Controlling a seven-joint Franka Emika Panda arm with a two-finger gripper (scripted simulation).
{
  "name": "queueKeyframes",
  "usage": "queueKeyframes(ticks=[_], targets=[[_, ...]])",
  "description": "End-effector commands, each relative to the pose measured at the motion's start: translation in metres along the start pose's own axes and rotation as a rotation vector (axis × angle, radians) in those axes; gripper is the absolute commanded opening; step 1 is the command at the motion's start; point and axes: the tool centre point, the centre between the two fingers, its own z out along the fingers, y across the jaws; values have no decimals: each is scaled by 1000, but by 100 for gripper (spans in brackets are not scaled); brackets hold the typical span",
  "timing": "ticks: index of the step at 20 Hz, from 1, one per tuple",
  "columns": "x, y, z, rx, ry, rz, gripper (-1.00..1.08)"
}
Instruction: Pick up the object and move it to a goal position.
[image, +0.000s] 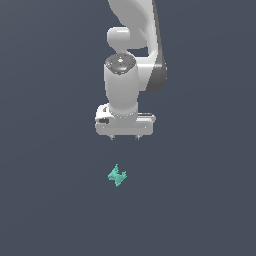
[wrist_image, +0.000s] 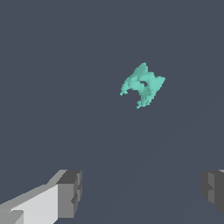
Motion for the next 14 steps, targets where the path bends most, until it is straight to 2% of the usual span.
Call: queueKeyframes(ticks=[1,14], targets=[[0,0,0,0,0,0,100],[-5,-3,-1,-13,-10,-44,100]])
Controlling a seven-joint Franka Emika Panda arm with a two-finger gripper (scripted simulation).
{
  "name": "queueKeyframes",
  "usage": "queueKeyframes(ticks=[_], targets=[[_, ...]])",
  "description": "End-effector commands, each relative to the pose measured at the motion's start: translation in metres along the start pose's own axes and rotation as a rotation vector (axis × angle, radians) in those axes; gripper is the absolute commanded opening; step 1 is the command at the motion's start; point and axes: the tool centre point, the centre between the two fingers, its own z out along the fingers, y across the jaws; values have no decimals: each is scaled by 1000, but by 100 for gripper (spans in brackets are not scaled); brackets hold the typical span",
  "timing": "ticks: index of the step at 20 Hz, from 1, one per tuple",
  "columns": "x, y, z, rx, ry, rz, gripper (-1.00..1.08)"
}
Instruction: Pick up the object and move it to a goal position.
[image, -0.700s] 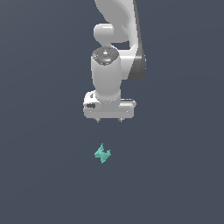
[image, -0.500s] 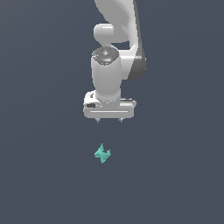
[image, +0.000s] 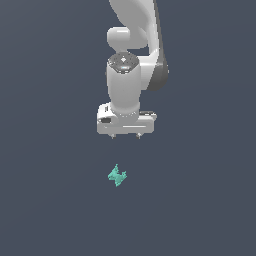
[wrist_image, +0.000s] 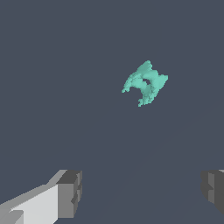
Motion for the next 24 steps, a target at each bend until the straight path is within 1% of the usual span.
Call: queueKeyframes(ticks=[1,7,12,17,24], targets=[[0,0,0,0,0,3,100],[8,3,5,1,-2,49,100],[21,8,13,2,-6,127,100],[39,15,25,2,-10,240,100],[69,28,51,-3,-17,443,100]])
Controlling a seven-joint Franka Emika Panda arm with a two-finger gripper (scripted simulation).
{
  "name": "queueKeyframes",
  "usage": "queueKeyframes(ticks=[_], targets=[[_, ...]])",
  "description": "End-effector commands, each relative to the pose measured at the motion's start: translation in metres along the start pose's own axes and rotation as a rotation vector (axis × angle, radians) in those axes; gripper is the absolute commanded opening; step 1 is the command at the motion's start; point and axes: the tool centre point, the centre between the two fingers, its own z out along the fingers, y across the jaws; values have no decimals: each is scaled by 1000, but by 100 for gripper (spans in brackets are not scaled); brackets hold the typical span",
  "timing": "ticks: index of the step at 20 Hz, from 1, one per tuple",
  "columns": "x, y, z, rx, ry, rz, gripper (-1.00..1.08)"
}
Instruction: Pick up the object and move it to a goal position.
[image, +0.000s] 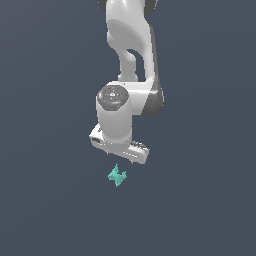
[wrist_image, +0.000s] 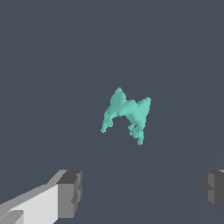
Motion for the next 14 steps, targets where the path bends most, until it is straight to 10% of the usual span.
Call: queueKeyframes(ticks=[1,14], targets=[[11,0,10,-3,-2,72,100],[41,0,41,-13,-5,289,100]])
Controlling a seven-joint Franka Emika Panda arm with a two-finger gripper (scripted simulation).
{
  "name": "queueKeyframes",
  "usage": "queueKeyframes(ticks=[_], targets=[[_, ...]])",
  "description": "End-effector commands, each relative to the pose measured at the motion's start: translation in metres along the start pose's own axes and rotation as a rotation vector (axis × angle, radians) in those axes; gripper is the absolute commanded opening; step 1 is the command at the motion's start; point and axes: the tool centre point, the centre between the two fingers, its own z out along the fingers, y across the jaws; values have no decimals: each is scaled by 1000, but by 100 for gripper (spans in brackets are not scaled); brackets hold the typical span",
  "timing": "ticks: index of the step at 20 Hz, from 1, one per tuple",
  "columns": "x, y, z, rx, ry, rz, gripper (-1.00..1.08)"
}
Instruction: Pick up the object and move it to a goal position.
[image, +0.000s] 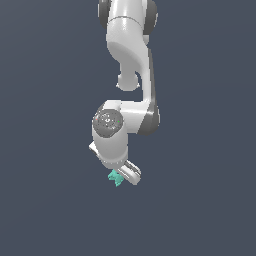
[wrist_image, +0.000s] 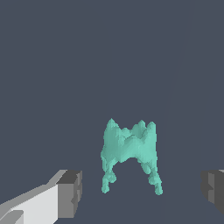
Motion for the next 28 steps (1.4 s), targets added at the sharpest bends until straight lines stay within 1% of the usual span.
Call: queueKeyframes(ticks=[1,9,19,25,26,28], targets=[[3,-1,3,-1,0,22,100],[3,-1,8,-2,0,29,100],[3,0,54,-1,0,34,100],[4,-1,55,-1,0,34,100],[4,-1,55,-1,0,34,-100],[4,-1,55,-1,0,34,-100]])
